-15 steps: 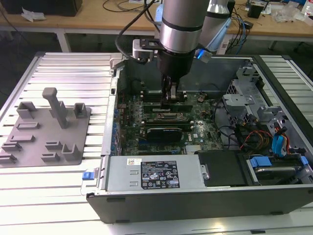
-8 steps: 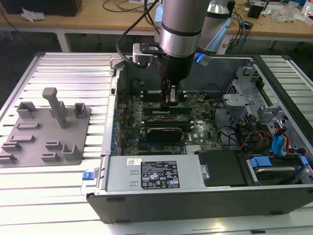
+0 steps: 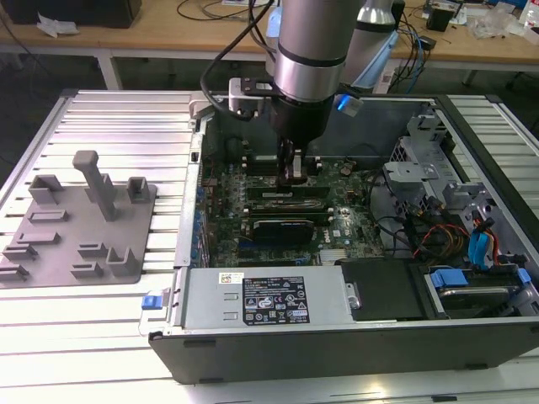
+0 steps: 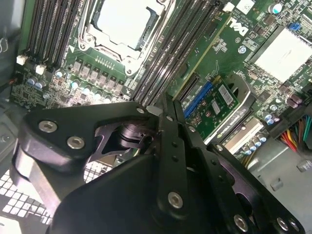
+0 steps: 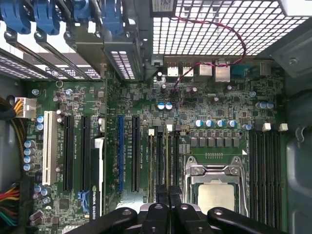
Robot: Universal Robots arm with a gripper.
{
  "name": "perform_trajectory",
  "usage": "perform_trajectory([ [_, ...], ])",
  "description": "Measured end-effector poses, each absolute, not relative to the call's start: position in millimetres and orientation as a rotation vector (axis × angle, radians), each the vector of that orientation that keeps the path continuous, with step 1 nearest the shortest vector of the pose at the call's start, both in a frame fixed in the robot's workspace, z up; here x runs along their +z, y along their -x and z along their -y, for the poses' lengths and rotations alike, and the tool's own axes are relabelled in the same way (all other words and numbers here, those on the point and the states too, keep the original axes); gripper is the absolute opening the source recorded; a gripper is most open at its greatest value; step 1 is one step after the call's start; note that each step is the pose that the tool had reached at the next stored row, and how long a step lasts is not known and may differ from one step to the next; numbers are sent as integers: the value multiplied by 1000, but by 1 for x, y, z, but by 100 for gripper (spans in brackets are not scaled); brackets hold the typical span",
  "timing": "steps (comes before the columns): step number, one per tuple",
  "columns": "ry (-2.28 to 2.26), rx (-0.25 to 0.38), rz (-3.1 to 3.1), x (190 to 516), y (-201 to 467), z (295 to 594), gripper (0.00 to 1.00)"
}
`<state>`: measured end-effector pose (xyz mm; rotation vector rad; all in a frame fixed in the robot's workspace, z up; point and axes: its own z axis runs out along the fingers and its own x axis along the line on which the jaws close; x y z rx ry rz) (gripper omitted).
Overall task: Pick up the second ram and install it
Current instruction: 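Insert the second ram into the second slot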
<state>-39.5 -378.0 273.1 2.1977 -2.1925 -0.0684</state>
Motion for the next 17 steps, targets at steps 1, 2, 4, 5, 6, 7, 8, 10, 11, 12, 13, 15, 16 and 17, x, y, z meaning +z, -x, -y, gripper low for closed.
perform_trajectory([
  [1, -2198, -68, 2192, 273, 39, 378, 9],
  [2, -2198, -68, 2193, 272, 39, 378, 9],
  [4, -2198, -68, 2192, 268, 39, 378, 9],
  [5, -2198, -68, 2192, 268, 39, 378, 9],
  [6, -2198, -68, 2192, 267, 39, 378, 9],
  [7, -2198, -68, 2192, 266, 39, 378, 9],
  [8, -2198, -68, 2192, 266, 39, 378, 9],
  [10, -2198, -68, 2192, 265, 39, 378, 9],
  [11, -2198, -69, 2193, 265, 39, 378, 9],
  [12, -2198, -69, 2193, 265, 39, 378, 9],
  [13, -2198, -68, 2193, 264, 39, 378, 9],
  [15, -2198, -69, 2193, 263, 39, 377, 9],
  [16, -2198, -70, 2193, 262, 39, 377, 9],
  [17, -2198, -70, 2193, 261, 39, 377, 9],
])
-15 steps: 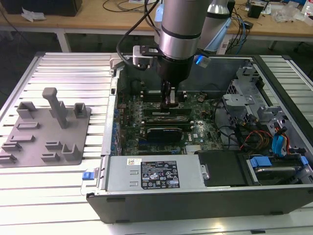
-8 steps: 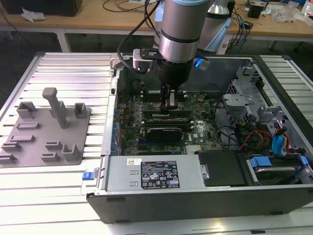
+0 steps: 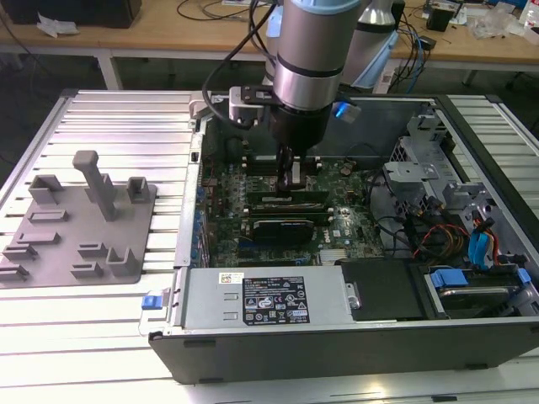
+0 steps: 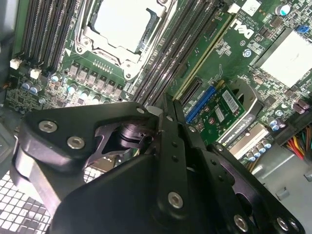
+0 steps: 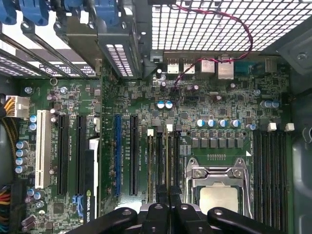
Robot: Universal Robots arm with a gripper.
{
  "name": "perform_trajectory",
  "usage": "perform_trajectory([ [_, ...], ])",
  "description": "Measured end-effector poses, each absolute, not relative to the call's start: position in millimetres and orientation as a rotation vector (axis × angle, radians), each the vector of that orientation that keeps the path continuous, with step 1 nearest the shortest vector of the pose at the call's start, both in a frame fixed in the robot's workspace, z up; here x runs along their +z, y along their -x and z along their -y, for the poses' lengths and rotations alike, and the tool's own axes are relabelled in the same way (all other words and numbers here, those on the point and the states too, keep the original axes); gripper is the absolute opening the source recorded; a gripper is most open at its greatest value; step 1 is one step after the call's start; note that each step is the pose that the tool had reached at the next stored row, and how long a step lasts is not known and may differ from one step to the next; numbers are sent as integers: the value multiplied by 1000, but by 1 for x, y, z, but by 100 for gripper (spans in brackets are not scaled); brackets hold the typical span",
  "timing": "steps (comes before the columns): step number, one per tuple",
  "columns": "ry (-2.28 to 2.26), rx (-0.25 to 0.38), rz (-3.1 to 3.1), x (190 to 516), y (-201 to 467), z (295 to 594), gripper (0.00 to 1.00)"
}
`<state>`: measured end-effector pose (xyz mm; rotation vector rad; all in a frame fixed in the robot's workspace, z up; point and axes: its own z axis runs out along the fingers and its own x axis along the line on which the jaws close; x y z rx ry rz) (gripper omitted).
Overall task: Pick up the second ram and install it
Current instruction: 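Insert the second ram into the second slot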
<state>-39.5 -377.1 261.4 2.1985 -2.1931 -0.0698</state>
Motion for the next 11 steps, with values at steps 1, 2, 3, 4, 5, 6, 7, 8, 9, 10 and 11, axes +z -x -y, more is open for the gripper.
perform_trajectory([
  [1, -2198, -70, 2193, 260, 39, 377, 9],
  [2, -2198, -70, 2193, 259, 39, 377, 9],
  [3, -2198, -70, 2193, 258, 39, 377, 9],
  [4, -2198, -70, 2193, 256, 39, 377, 9],
  [5, -2198, -70, 2193, 255, 39, 376, 9],
  [6, -2199, -70, 2193, 253, 39, 375, 9],
  [7, -2199, -70, 2193, 252, 38, 375, 9],
  [8, -2199, -70, 2193, 251, 37, 375, 9],
  [9, -2199, -70, 2193, 250, 36, 375, 9],
  [10, -2198, -70, 2193, 250, 35, 375, 9],
  [11, -2199, -70, 2193, 249, 35, 375, 9],
])
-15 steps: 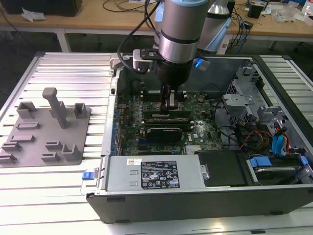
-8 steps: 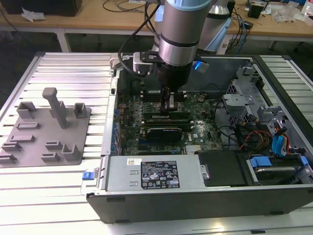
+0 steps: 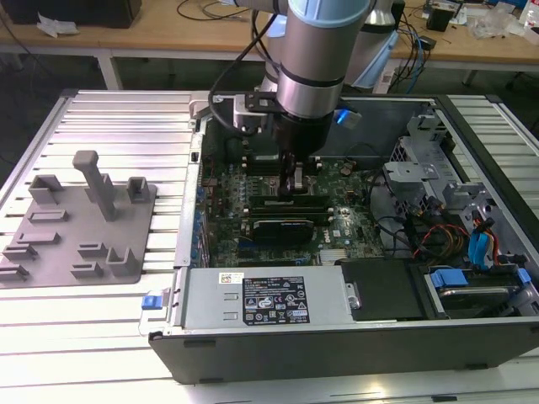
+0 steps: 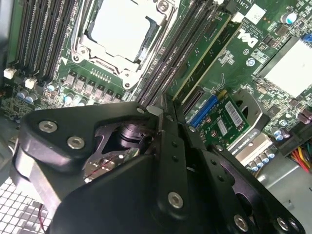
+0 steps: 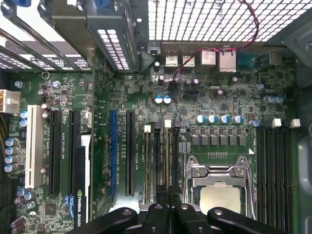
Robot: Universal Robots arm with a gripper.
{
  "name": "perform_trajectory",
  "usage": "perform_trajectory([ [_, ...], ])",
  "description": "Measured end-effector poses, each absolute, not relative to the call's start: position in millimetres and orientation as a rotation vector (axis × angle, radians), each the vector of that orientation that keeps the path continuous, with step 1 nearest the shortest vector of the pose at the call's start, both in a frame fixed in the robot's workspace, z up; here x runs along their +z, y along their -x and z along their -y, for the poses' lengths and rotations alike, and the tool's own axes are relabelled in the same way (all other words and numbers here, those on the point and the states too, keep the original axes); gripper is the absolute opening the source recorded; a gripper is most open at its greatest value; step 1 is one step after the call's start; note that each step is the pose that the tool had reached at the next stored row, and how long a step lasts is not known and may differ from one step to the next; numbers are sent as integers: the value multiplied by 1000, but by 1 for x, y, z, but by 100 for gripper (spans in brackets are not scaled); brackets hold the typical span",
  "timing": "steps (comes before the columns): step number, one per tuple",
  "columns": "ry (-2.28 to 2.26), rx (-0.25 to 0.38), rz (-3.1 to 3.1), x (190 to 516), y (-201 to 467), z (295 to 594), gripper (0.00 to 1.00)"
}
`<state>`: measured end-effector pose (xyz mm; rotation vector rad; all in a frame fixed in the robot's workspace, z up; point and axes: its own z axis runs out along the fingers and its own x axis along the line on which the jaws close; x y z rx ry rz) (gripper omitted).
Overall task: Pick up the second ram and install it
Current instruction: 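Insert the second ram into the second slot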
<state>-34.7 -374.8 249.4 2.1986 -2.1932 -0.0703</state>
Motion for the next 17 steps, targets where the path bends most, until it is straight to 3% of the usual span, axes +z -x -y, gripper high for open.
perform_trajectory([
  [17, -2193, -81, 2208, 238, 32, 374, 9],
])
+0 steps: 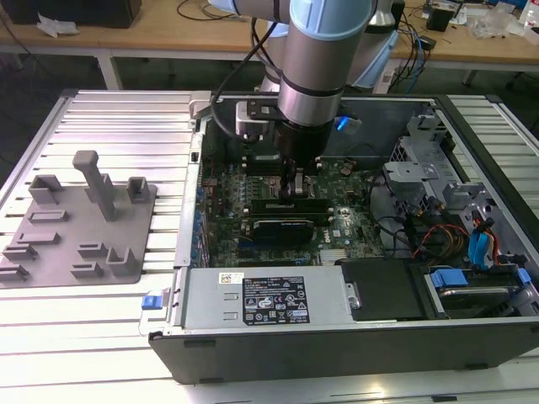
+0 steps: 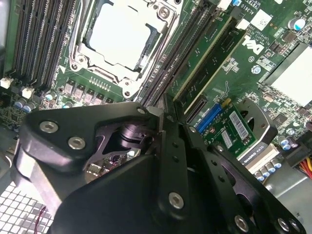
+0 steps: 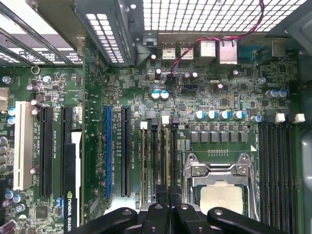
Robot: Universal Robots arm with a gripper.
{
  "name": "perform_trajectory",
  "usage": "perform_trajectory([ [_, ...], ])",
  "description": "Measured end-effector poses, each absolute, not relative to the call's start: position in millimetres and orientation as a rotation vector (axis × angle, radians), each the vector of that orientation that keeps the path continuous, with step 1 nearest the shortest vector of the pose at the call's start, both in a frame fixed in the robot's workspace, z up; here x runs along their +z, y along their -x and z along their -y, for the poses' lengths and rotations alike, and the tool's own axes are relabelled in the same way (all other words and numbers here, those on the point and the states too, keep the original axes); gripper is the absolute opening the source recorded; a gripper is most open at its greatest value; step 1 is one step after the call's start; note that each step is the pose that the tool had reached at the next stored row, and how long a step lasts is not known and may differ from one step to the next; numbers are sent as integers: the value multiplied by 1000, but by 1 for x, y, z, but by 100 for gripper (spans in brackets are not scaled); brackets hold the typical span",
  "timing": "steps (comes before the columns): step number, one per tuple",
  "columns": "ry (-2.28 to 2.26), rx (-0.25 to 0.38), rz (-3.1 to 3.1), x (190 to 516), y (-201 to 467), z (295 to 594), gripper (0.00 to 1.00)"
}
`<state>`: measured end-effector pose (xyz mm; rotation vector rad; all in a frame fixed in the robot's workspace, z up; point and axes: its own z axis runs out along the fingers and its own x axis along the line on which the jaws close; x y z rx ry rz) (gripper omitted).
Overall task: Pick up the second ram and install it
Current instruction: 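Insert the second ram into the second slot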
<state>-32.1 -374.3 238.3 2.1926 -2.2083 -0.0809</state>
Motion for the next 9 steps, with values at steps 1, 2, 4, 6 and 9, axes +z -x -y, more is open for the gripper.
perform_trajectory([
  [1, -2193, -81, 2208, 238, 32, 374, 9],
  [2, -2193, -81, 2208, 238, 33, 374, 9],
  [4, -2193, -81, 2208, 237, 33, 374, 9],
  [6, -2193, -81, 2208, 236, 33, 374, 9],
  [9, -2193, -81, 2208, 236, 33, 374, 9],
])
